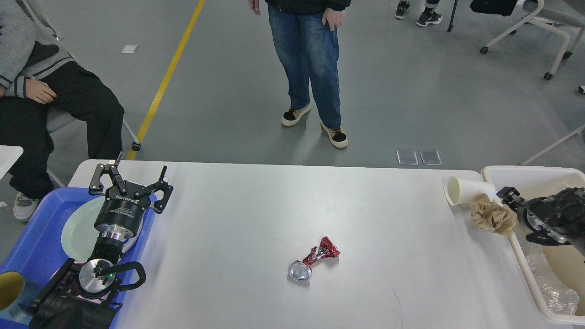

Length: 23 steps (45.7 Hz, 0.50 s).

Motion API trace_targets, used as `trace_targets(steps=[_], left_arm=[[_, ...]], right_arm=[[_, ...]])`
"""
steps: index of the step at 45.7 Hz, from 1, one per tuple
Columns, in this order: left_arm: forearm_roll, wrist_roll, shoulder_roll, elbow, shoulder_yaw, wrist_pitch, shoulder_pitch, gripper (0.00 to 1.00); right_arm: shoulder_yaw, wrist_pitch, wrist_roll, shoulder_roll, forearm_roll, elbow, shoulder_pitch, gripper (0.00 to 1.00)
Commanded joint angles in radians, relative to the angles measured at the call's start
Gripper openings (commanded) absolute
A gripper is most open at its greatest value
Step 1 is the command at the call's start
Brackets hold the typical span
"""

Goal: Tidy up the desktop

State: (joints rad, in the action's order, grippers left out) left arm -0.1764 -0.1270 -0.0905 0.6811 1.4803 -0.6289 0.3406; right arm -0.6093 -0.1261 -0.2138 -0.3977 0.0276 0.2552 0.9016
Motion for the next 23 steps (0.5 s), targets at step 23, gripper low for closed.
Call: trace_targets(steps=[23], left_arm=[[0.000,0.000,0.000,0.000,0.000,0.000,0.000,0.96]], right_arm=[[0.135,0.026,-0.001,0.036,0.002,0.012,-0.023,1.00]])
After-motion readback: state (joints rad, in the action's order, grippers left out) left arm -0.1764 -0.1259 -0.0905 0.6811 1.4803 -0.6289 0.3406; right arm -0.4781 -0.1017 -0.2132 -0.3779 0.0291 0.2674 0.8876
